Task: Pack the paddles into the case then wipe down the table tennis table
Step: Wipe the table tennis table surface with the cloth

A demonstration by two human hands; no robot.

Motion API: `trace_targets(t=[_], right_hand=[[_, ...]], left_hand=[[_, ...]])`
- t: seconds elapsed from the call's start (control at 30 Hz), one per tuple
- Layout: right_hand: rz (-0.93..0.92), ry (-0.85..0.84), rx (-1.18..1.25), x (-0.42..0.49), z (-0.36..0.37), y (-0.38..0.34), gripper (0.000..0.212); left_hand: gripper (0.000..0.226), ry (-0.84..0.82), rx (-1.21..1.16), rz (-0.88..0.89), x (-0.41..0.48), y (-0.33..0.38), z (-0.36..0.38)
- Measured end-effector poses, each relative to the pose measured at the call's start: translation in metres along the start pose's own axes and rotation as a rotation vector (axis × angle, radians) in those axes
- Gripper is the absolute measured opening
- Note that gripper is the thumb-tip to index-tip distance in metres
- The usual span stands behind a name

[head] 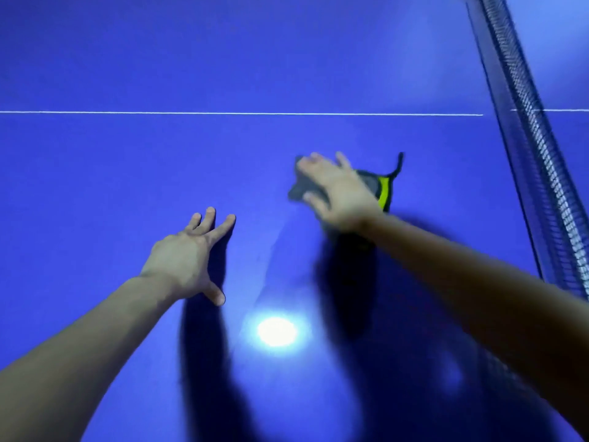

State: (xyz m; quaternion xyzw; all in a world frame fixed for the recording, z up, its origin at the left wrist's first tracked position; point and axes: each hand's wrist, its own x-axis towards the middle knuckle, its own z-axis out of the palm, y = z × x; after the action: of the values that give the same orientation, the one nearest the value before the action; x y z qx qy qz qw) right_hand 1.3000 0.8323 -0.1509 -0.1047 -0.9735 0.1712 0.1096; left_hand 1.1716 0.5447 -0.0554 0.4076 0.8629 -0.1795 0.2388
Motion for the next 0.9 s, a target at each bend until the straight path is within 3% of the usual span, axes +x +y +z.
trace_targets(t=[0.07,0.1,0.13,0.2,0.27,0.4,0.47,0.53,0.67,0.7,0.73,0.77,0.83,0.9], right_hand=[[0.565,0.191,-0.057,0.057,-0.019,0.058,0.072],[0.782,0.258,-0.064,0.076,-0.025,0.077,0.071],[0.883,0.293,-0.100,0.086,-0.025,0.082,0.070],[0.768,0.275,-0.155,0.087,-0.016,0.060,0.068],[0.399,0.249,-0.095,0.057,-0.002,0.007,0.067],[-0.461,-0.159,0.145,-0.045,0.013,-0.104,0.063],[-0.668,-0.266,0.181,-0.052,0.014,-0.097,0.060],[-0.519,-0.178,0.070,-0.009,0.005,-0.047,0.060],[0.444,0.188,-0.114,0.098,-0.020,0.075,0.060],[0.608,0.233,-0.137,0.110,-0.022,0.085,0.063],[0.660,0.249,-0.166,0.117,-0.018,0.079,0.065],[0.601,0.248,-0.177,0.116,-0.011,0.061,0.066],[0.292,0.215,-0.102,0.091,0.004,0.003,0.066],[-0.075,0.036,0.071,0.043,0.017,-0.058,0.065]], left_hand=[[0.164,-0.004,0.015,0.006,0.000,0.000,0.001],[0.165,0.009,0.012,0.000,0.001,-0.001,0.003],[0.165,0.024,0.009,-0.005,0.002,-0.003,0.004],[0.165,-0.002,0.011,0.004,0.001,-0.003,0.003],[0.167,0.011,0.005,-0.004,0.000,-0.001,0.002],[0.166,0.021,-0.043,-0.004,-0.004,0.002,-0.001],[0.166,0.022,-0.068,-0.012,-0.004,0.002,0.000],[0.165,0.027,-0.074,-0.019,-0.002,-0.001,0.002],[0.167,0.025,-0.083,-0.032,-0.001,-0.002,0.008],[0.167,0.036,-0.087,-0.038,0.000,-0.003,0.010],[0.167,0.039,-0.089,-0.038,0.000,-0.004,0.010],[0.167,0.027,-0.090,-0.035,0.000,-0.004,0.009],[0.168,0.029,-0.095,-0.038,-0.001,-0.004,0.009],[0.169,0.030,-0.094,-0.045,-0.002,-0.004,0.008]])
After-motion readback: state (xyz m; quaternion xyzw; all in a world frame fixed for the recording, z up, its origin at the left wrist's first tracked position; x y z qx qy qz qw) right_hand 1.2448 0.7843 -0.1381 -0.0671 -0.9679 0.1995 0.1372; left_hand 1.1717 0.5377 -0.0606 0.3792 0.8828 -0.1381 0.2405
